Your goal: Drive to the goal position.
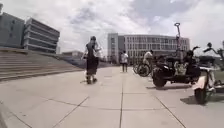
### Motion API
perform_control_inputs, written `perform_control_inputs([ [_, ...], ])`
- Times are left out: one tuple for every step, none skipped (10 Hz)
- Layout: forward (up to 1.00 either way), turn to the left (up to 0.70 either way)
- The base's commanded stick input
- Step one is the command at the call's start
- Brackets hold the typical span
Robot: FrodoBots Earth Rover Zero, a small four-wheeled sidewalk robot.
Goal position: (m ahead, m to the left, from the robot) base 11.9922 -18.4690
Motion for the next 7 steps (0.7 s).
perform_control_inputs([
  [0.06,0.00],
  [0.06,0.00],
  [0.07,0.01],
  [0.07,0.01],
  [0.07,0.01],
  [0.06,0.00],
  [0.06,0.01],
])
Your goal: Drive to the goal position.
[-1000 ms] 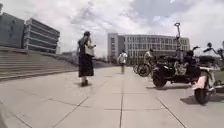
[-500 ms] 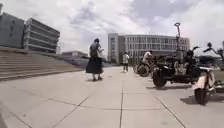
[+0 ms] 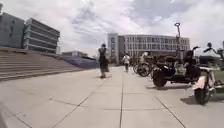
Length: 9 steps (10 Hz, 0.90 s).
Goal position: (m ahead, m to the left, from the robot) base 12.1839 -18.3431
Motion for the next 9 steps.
perform_control_inputs([
  [0.06,0.01],
  [0.06,0.01],
  [0.06,0.01],
  [0.06,0.01],
  [0.06,0.01],
  [0.07,0.01],
  [0.06,0.01],
  [0.07,0.00],
  [0.07,0.00],
])
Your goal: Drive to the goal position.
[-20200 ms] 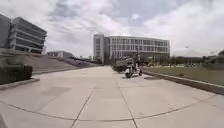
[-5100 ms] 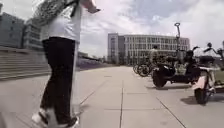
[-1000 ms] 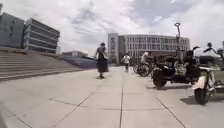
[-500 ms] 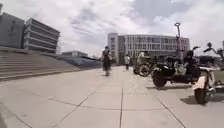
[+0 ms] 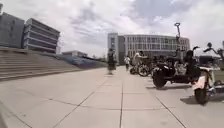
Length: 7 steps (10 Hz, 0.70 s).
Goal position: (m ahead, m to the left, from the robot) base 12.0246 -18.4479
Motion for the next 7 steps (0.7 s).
perform_control_inputs([
  [0.07,0.01],
  [0.07,0.01],
  [0.06,0.00],
  [0.07,0.01],
  [0.07,0.01],
  [0.07,0.00],
  [0.06,0.00],
])
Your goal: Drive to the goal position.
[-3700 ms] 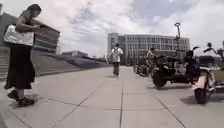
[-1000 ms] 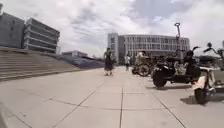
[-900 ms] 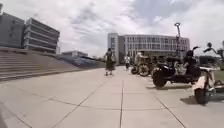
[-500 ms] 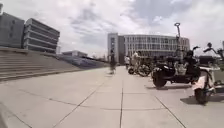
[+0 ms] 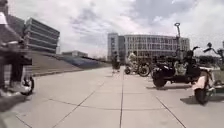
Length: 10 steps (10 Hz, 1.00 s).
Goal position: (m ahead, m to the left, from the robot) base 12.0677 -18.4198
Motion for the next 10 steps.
perform_control_inputs([
  [0.06,0.01],
  [0.06,0.01],
  [0.06,0.01],
  [0.17,0.01],
  [0.37,0.04],
  [1.00,0.02],
  [1.00,0.00],
  [1.00,0.01],
  [1.00,0.00],
  [1.00,0.01],
])
